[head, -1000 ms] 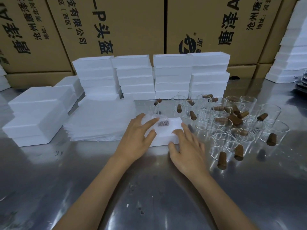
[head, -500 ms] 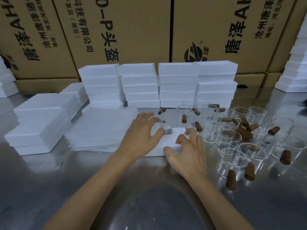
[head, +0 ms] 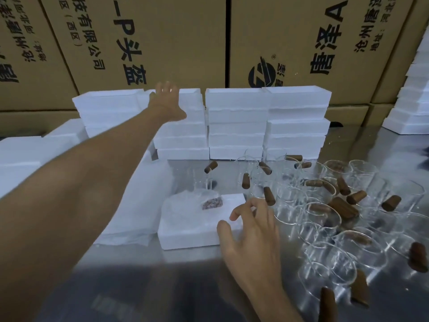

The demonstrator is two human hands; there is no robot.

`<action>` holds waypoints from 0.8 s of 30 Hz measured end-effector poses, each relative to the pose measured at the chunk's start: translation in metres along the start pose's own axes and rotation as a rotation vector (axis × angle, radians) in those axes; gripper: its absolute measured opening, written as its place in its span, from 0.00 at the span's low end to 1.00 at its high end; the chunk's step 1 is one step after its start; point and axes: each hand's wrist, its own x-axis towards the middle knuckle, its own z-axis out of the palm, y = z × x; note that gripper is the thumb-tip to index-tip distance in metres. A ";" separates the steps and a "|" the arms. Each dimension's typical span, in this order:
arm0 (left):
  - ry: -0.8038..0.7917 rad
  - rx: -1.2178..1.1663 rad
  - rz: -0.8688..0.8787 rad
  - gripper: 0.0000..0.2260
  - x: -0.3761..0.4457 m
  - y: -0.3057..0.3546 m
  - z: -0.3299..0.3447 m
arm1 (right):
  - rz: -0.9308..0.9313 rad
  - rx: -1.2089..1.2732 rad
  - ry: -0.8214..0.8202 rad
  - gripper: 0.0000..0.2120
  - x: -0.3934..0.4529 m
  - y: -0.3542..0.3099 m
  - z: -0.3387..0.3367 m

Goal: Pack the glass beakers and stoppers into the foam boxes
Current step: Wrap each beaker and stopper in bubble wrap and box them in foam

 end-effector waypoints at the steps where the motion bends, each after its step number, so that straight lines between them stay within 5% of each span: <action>1: -0.011 0.004 0.002 0.37 0.005 0.001 0.006 | -0.002 0.006 0.001 0.11 0.000 0.000 0.000; 9: 0.150 -0.072 0.046 0.25 -0.001 0.014 -0.008 | 0.004 0.012 -0.019 0.14 0.001 0.003 0.001; 14: 0.404 -0.407 0.107 0.22 -0.054 0.016 -0.049 | 0.033 0.069 -0.016 0.17 0.001 0.001 -0.001; 19: 0.457 -1.060 -0.017 0.24 -0.130 0.015 -0.085 | 0.063 0.125 0.014 0.11 -0.001 0.001 -0.005; 24: 0.154 -1.833 -0.198 0.14 -0.207 0.012 -0.069 | 0.083 0.091 0.036 0.13 -0.006 0.005 -0.008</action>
